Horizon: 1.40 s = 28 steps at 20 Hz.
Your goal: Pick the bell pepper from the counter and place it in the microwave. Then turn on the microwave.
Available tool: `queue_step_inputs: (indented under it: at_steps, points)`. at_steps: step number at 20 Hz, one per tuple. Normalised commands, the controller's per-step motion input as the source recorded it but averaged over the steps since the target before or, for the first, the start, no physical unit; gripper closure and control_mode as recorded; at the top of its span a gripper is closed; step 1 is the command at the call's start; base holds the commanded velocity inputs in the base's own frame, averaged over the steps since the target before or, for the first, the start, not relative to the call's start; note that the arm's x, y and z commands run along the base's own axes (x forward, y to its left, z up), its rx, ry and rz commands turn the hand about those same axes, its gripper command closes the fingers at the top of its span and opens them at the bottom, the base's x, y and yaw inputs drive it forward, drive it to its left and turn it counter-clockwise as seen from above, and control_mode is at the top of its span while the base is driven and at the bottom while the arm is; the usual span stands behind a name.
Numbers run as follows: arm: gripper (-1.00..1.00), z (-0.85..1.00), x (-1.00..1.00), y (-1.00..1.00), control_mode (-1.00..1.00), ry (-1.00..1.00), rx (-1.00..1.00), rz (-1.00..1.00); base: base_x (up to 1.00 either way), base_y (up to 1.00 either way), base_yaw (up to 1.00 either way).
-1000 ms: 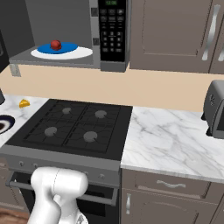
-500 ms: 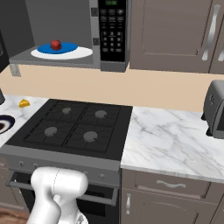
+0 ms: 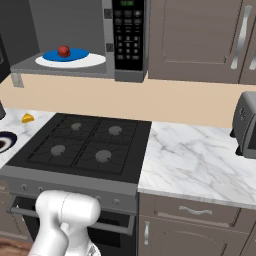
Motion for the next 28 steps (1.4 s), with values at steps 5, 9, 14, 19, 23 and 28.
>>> queue_step_inputs:
  at_steps: [5, 9, 14, 19, 23, 28]
  points:
    - [-1.00, 0.01, 0.05, 0.00, -1.00, 0.02, 0.00, -0.09, 0.00, 0.00, 0.00]
    - [-1.00, 0.00, 0.05, 0.00, -1.00, 0.02, 0.00, -0.06, 0.00, 0.00, 0.00]
    - [-1.00, 0.00, 0.11, -0.01, -1.00, 0.02, 0.00, -0.04, 0.00, 0.00, 0.00]
    - [-1.00, 0.00, 0.14, -0.09, -1.00, 0.05, 0.00, -0.03, 0.00, 0.00, 0.00]
    - [-1.00, 0.00, 0.17, -0.15, -1.00, 0.08, 0.00, -0.03, 0.00, 0.00, 0.00]
    - [-1.00, 0.00, 0.17, -0.20, -1.00, 0.09, 0.00, -0.03, 0.00, 0.00, 0.00]
